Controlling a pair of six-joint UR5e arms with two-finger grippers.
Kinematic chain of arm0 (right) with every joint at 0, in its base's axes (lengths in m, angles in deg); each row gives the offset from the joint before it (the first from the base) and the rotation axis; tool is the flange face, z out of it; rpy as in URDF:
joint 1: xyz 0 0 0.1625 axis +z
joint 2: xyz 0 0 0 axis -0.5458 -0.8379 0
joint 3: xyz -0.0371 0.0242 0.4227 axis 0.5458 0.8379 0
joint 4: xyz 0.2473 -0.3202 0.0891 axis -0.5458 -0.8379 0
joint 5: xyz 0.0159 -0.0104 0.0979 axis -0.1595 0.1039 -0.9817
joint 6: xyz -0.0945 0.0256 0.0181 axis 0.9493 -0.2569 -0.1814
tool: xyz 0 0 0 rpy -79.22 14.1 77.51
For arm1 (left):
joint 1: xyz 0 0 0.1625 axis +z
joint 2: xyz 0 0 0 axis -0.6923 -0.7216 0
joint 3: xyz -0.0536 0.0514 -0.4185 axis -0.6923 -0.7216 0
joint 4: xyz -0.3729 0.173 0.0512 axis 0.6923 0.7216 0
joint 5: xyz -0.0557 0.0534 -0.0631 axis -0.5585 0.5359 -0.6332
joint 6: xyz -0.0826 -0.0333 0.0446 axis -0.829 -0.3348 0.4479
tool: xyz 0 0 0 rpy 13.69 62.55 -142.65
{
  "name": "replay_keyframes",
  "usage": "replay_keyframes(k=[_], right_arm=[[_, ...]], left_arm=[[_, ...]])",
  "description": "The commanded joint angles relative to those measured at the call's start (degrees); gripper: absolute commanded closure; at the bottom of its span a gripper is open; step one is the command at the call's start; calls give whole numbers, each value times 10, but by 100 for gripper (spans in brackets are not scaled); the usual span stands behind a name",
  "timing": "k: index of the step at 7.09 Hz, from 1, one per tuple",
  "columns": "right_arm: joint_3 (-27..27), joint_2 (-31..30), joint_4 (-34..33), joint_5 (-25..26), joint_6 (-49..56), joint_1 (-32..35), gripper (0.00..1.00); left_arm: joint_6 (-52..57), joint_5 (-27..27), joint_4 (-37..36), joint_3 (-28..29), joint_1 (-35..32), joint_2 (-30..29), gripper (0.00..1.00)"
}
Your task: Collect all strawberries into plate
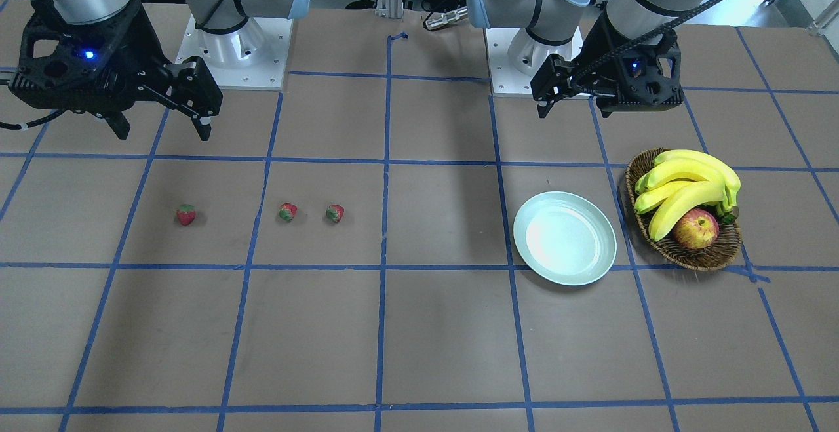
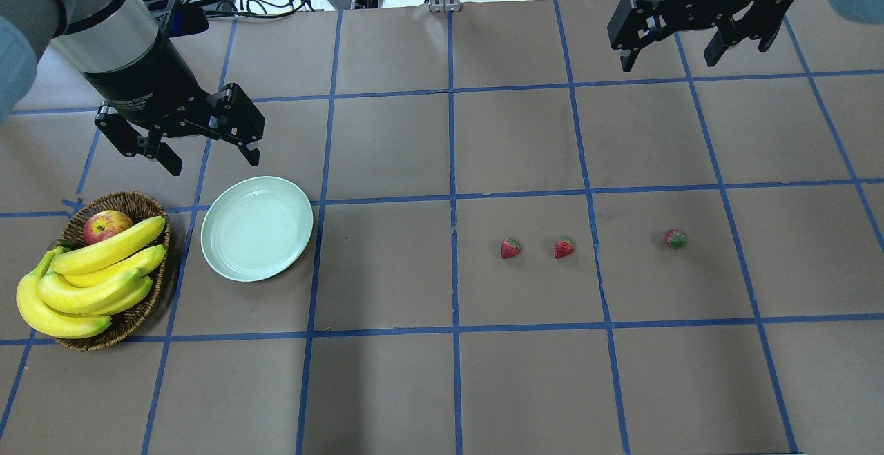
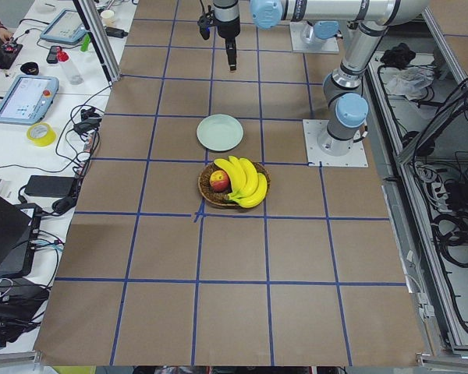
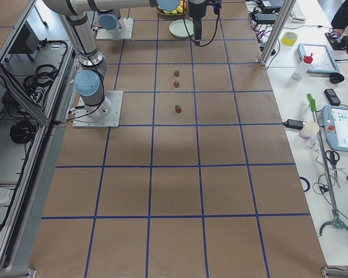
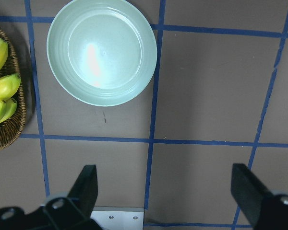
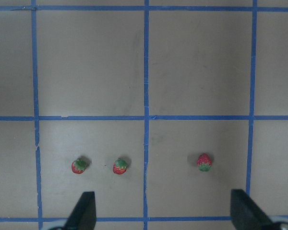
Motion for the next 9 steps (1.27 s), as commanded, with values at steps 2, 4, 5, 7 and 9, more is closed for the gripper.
replay_keyframes(k=[2,4,5,7,9], right_arm=[[-6,14,6,-9,-5,8,0],[-38,54,-56,-8,-117,59,0],[-65,62,-80,-8,-151,92,0],[-160,81,-199,-7,-251,154,0],[-266,93,-339,-14,-251,171,0]], left_arm=[[0,0,-2,-2,1,0,0],[0,0,-3,-2,-1,0,0],[0,-2,-3,-2,-1,0,0],[0,-1,-4,-2,-1,0,0],[0,-1,-3,-2,-1,0,0]])
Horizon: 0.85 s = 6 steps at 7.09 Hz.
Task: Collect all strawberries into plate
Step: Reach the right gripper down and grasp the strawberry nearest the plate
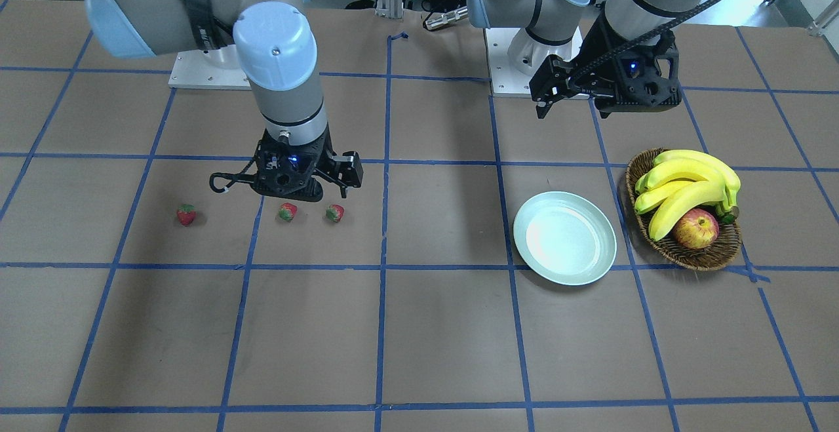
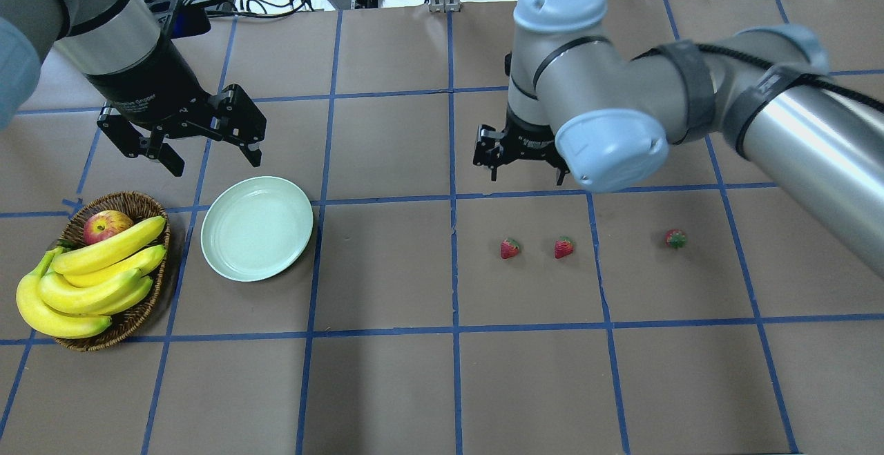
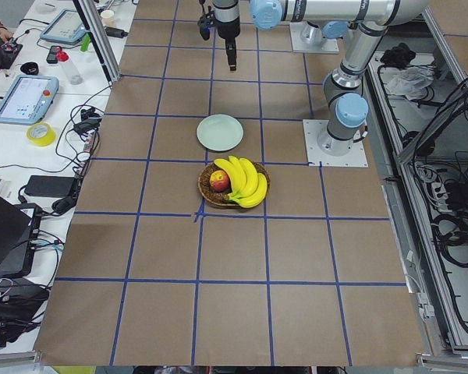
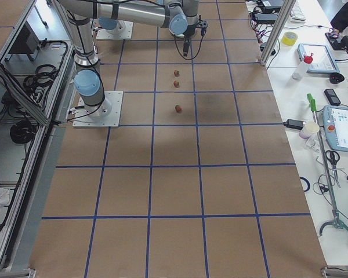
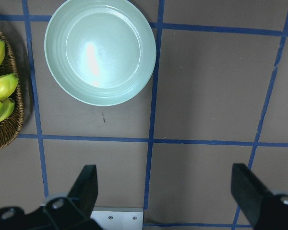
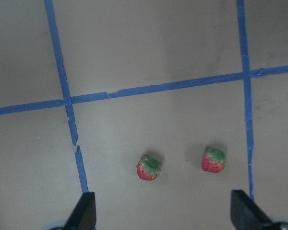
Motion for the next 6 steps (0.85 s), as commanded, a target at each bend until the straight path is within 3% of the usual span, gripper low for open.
replay_keyframes(k=[1,3,5,6], right_arm=[[-115,17,-115,-9,-9,14,0],[-145,46,-179,-13,-18,14,1],[-142,61,-182,-6,-21,14,5],[-139,67,-183,-7,-21,14,23]], left_arm=[[0,0,0,-1,0,0,0],[0,-3,-1,1,-1,0,0],[1,1,0,3,0,1,0],[19,31,0,1,0,3,0]])
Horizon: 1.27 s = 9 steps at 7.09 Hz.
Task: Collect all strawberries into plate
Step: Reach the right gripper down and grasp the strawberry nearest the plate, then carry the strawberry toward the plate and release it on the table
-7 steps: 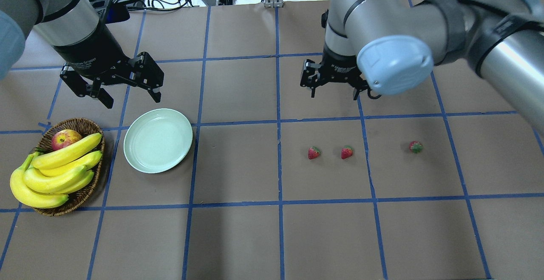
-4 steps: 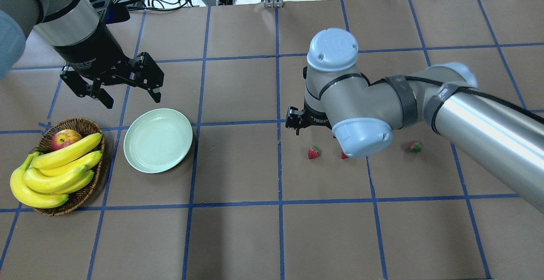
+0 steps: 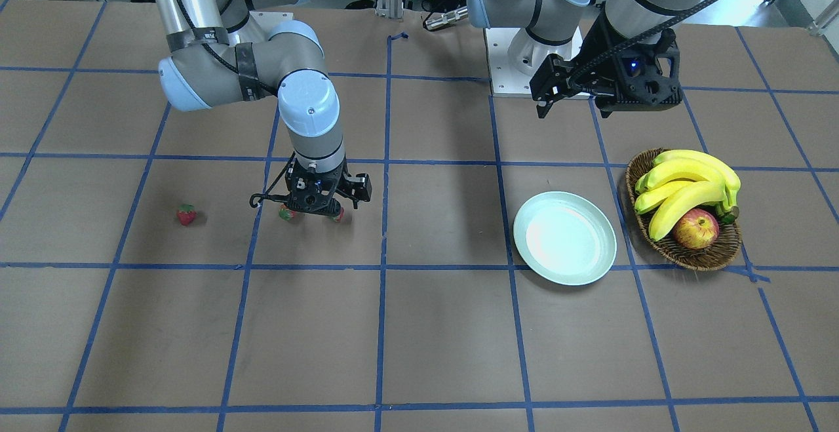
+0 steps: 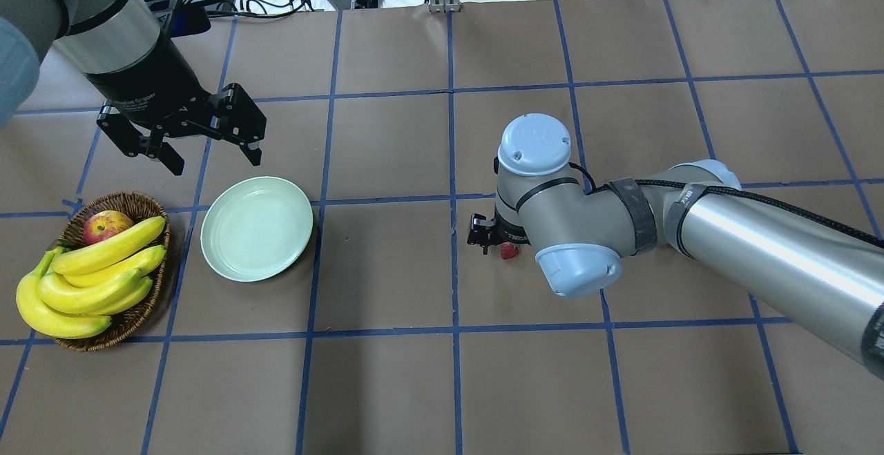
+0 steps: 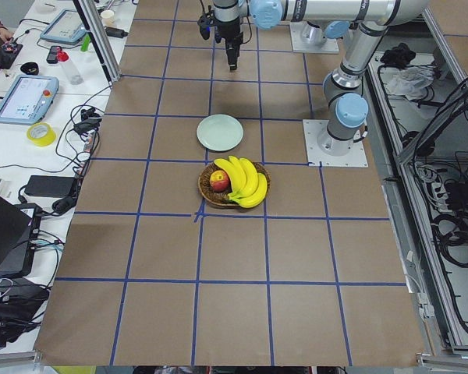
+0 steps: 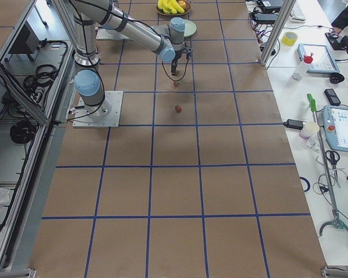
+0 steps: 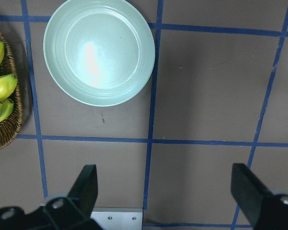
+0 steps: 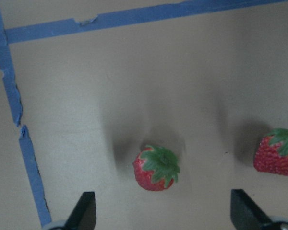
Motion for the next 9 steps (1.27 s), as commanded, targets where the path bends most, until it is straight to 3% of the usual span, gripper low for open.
replay_keyframes(k=[1,4,5,6,7,8,9], right_arm=[[5,14,-6,-2,-1,0,27],[27,44,-7,-7,0,0,26],[27,45,-7,-4,5,-1,60],[27,43,-7,0,8,-1,83],[27,38,-4,0,21,-1,96],[27,38,-2,0,30,-1,100],[42,30,0,-12,20,0,100]], left_arm=[[31,26,-2,2,0,2,0],[32,23,-2,-1,0,0,0],[31,22,-2,-2,0,-4,0],[32,24,-3,-3,0,-7,0],[29,24,-8,-8,0,-10,0],[28,22,-17,-20,0,-10,0],[26,-25,-29,-15,-1,3,0]])
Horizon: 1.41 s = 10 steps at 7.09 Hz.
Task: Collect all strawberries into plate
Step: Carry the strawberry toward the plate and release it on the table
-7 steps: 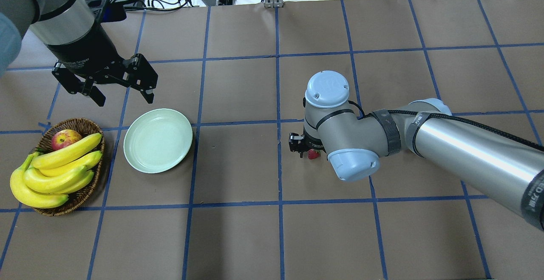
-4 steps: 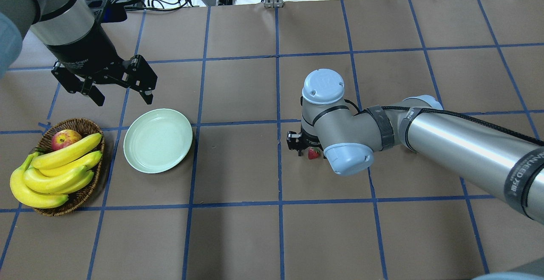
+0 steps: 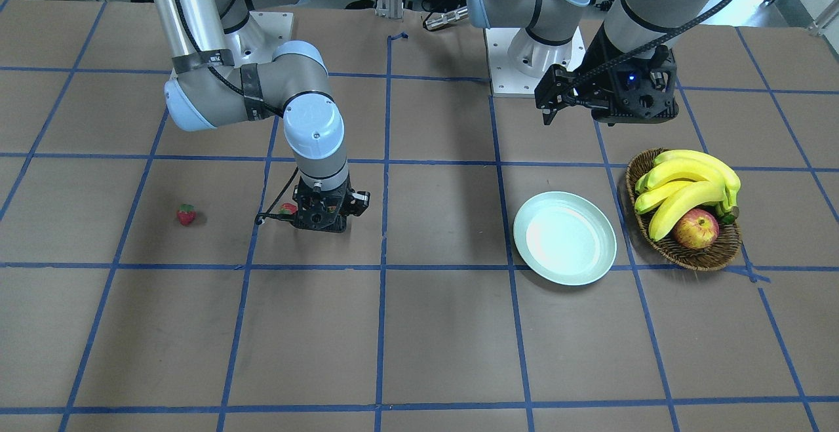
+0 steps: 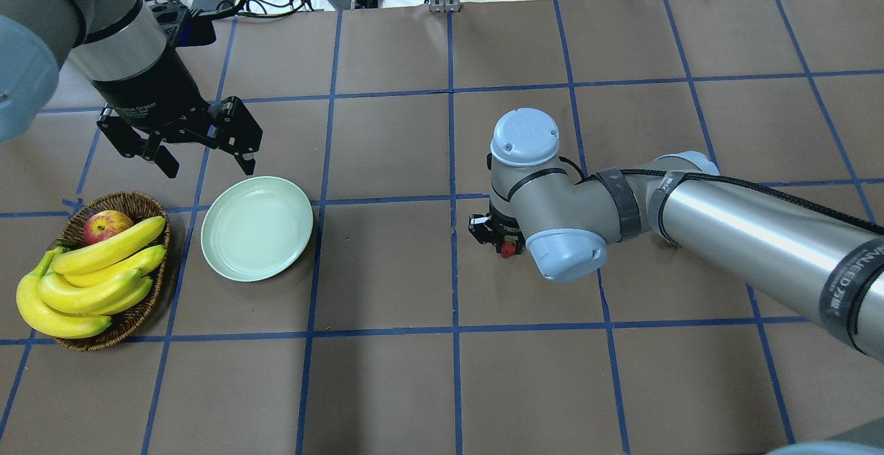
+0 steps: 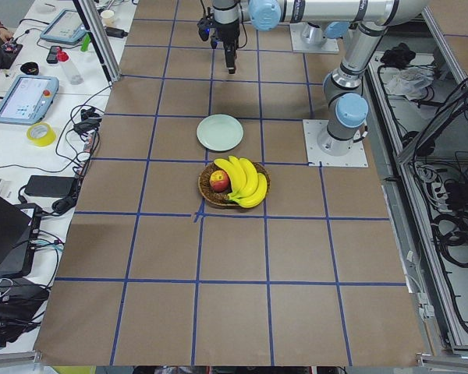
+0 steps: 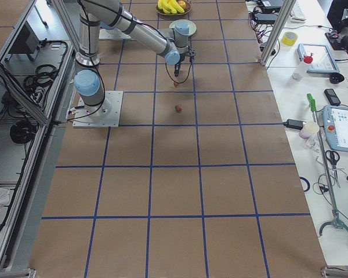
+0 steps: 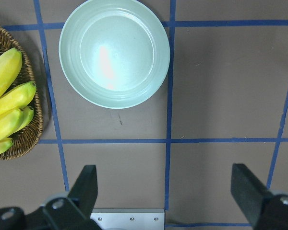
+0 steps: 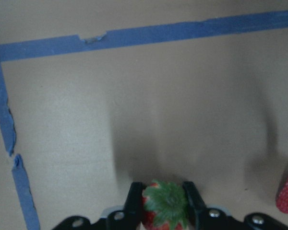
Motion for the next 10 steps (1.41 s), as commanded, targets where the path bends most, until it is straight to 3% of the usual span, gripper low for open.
replay_keyframes(k=[1,4,5,6,7,8,10], right_arm=[[41,-9,7,-74,-43,16,100],[53,24,-46,-206,-147,51,99],[53,50,-73,-226,-178,66,97],[54,68,-96,-241,-204,70,70],[54,67,-96,-240,-208,70,27],[53,64,-95,-237,-210,70,0],[58,38,-78,-205,-208,69,0]], left_arm=[[3,-36,-14,-7,5,5,0],[4,-17,-58,-11,7,2,0],[3,-15,-59,-13,10,6,0],[3,-16,-59,-14,9,0,0],[1,-16,-50,-15,10,0,0],[-1,-14,-40,-15,11,-3,0],[2,-15,-36,-21,11,-7,0]])
